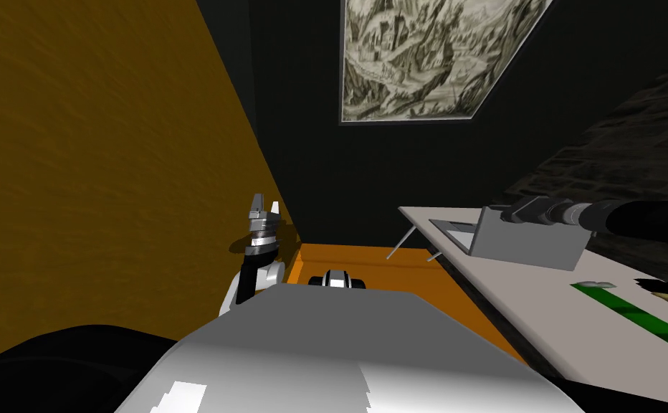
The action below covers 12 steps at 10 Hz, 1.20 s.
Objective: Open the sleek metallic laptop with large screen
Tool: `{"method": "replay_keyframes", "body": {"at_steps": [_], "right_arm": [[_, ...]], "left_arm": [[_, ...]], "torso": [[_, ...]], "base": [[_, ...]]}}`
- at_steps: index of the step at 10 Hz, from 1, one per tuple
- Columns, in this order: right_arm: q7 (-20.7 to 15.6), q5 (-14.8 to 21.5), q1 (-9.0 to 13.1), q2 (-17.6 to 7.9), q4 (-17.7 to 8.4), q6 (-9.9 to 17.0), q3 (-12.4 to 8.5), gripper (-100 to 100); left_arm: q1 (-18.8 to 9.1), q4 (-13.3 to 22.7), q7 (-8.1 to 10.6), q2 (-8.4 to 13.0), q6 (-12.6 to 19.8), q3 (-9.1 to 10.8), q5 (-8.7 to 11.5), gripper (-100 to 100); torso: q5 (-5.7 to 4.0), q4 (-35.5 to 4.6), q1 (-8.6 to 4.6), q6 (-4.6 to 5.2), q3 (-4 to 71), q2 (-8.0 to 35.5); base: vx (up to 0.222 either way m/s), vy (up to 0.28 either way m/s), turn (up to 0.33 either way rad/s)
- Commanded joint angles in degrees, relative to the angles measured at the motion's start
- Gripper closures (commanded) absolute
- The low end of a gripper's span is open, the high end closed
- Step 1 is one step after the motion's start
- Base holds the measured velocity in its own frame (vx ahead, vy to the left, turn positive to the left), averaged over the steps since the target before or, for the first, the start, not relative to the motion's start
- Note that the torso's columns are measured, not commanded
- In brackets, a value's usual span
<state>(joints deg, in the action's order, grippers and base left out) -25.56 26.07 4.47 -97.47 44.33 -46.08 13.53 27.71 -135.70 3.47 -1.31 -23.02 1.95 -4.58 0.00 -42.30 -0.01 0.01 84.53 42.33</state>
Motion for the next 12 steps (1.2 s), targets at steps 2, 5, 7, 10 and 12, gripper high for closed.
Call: {"method": "replay_keyframes", "body": {"at_steps": [2,5,7,10,12], "right_arm": [[2.02,0.56,-0.34,-1.78,-0.53,-2.18,1.56,100],[-0.38,1.73,-1.16,-1.37,-0.09,-0.61,1.94,-100],[-1.81,2.64,-1.43,-1.1,0.05,0.27,2.33,-100],[-1.58,1.86,-2.14,-1.47,0.33,0.22,1.91,100],[0.62,2.43,-3.9,-4.04,0.94,-2.79,4.07,100]], "left_arm": [[-0.01,0.0,0.0,0.0,0.0,0.0,0.0,0],[-0.02,0.01,0.0,0.0,0.0,0.0,0.0,0],[-0.02,0.0,0.0,0.0,0.0,0.0,0.0,0],[-0.02,0.0,0.0,0.0,0.0,0.0,0.0,0],[0.0,0.0,0.0,0.0,0.0,0.0,0.0,0]], "torso": [[-0.02,-0.02,-0.02,-0.01,-0.05,0.11],[0.01,-0.02,0.02,-0.01,-0.04,0.06],[-0.01,0.03,0.0,-0.01,0.06,-0.08],[0.01,0.02,0.02,-0.01,0.04,-0.04],[0.0,0.09,-0.05,0.0,0.2,-0.32]], "base": [[0.047,-0.006,0.002],[0.002,-0.001,0.024],[0.001,-0.001,0.02],[0.0,0.0,0.0],[0.141,-0.023,-0.012]]}}
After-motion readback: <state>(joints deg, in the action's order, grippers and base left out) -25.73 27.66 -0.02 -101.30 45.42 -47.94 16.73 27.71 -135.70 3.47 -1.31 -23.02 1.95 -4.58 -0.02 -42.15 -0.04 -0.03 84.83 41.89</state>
